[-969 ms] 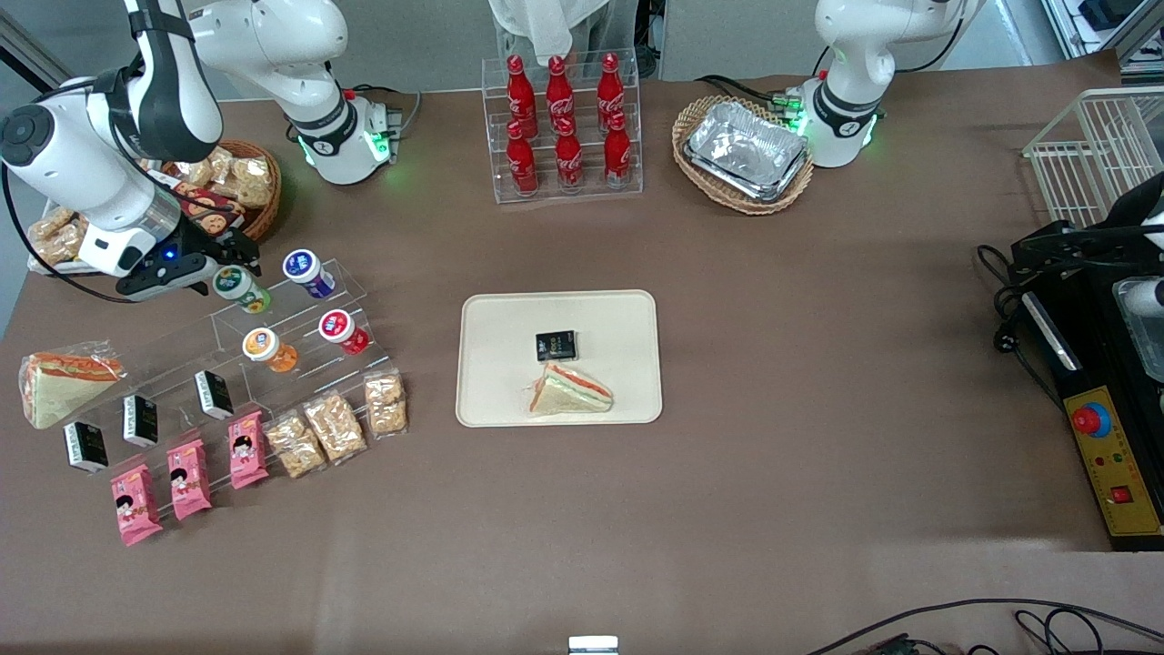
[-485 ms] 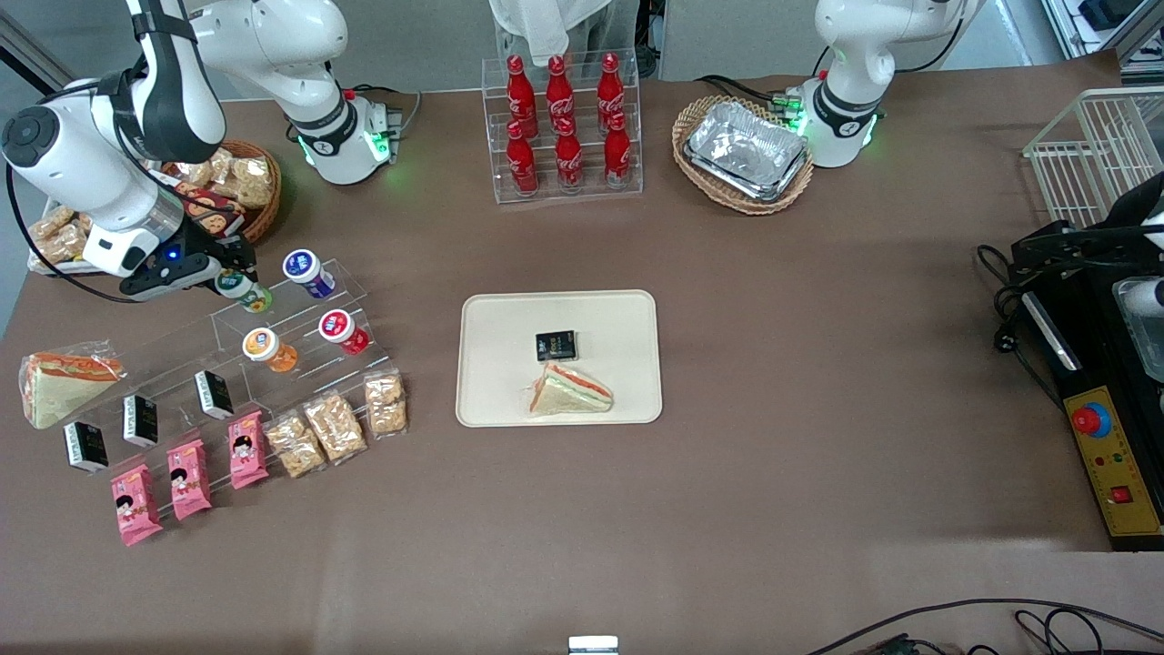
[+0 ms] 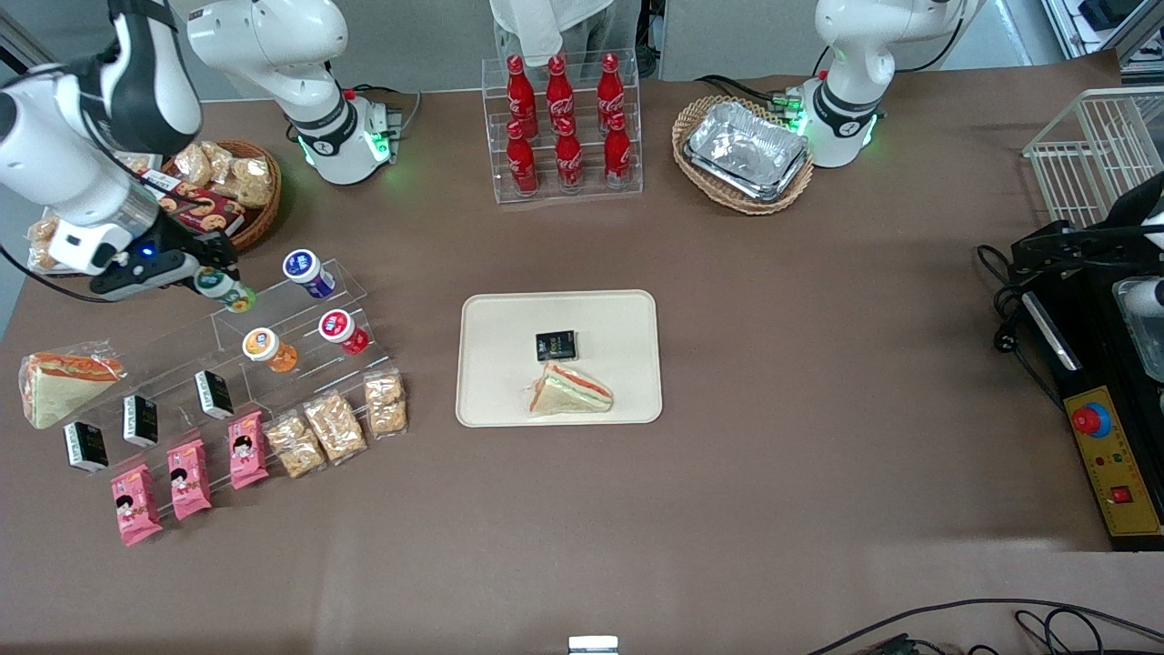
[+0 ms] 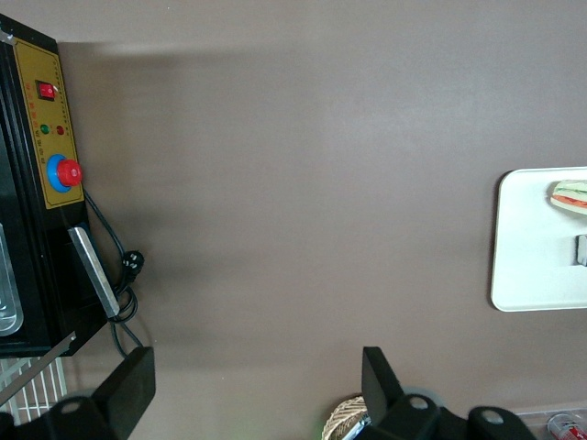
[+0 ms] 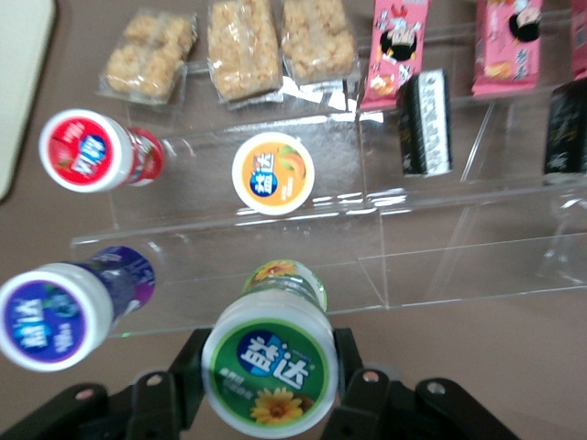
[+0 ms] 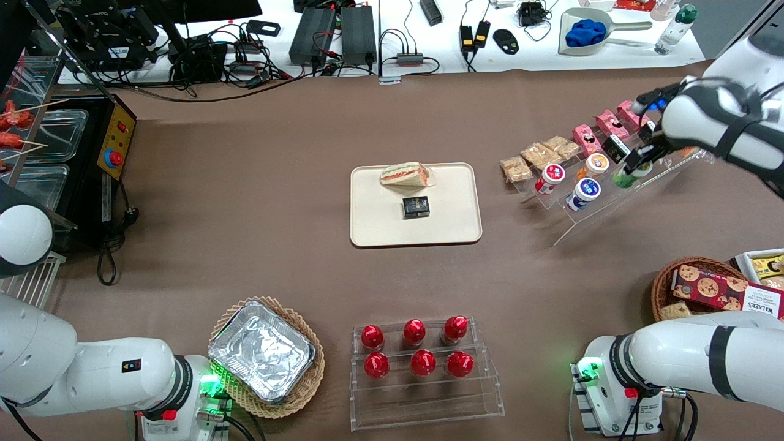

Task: Place green gum on tray
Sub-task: 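Lift the green canister and carry it toward the cream tray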

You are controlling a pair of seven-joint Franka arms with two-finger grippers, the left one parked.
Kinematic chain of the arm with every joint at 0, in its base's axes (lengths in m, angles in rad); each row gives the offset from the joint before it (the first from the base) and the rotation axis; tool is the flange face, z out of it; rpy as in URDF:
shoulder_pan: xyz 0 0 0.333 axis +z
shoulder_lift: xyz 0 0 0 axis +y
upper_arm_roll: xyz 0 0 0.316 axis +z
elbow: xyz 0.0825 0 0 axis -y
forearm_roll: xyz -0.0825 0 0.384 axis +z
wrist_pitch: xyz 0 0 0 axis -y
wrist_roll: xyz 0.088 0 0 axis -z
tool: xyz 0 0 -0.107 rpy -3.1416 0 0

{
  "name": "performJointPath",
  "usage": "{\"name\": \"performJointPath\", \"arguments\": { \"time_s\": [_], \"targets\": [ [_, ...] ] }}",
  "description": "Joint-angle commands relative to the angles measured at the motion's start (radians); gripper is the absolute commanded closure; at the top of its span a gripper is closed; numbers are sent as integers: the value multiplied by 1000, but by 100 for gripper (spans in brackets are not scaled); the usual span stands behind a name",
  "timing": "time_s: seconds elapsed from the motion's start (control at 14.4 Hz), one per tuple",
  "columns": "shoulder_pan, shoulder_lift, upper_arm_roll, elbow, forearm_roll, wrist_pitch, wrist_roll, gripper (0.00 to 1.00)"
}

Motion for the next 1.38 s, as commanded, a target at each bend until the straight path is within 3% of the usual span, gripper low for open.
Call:
{"name": "performJointPath", "arguments": {
  "time_s": [0.0,0.42,0.62,1.04,1.32],
  "targets": [
    [23,36,-3,192,-5,-177,2,63],
    [62,174,-3,608,39,-522,22,63],
    [112,191,0,668,78,-571,109,63],
    [437,197,1,680,101,-565,625,62],
    [628,319,0,674,138,-406,901,62]
  ]
}}
